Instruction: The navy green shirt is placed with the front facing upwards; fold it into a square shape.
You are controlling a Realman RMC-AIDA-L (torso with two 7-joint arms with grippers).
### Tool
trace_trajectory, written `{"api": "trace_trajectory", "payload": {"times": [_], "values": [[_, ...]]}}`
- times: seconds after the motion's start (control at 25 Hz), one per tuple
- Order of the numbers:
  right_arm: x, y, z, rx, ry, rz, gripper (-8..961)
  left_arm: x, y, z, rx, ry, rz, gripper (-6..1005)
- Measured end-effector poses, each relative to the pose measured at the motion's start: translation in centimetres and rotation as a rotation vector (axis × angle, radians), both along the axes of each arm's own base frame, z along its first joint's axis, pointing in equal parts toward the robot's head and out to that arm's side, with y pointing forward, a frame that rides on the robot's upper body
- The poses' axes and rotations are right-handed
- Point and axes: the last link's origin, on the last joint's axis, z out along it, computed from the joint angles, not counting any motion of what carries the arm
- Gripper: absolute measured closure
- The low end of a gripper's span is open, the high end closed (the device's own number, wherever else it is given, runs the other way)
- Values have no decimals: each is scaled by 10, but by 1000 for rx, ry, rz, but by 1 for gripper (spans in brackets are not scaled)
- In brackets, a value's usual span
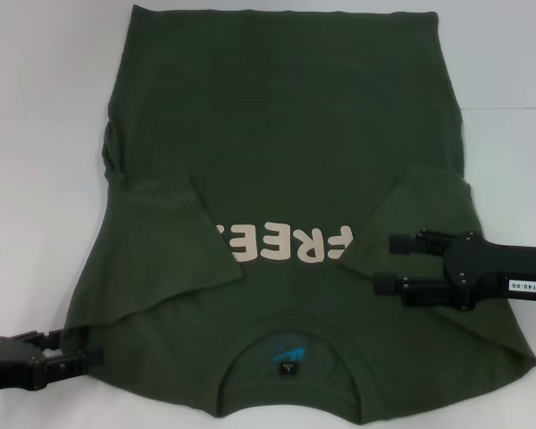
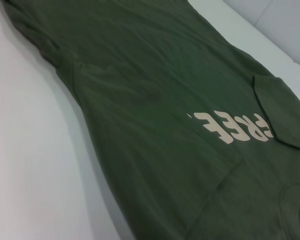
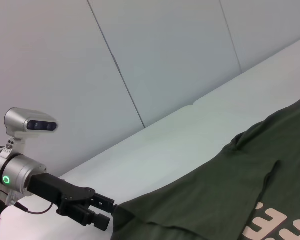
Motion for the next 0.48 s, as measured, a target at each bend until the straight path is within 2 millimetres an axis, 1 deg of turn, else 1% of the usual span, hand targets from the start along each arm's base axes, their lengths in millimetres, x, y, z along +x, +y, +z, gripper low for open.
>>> {"api": "trace_trajectory", "payload": {"times": [0.24, 0.48], "values": [[0, 0, 0, -1, 2, 0, 40, 1, 1, 0, 0, 0, -3, 277], [0, 0, 0, 0, 3, 0, 39, 3, 10, 1, 4, 1, 20, 318]]}}
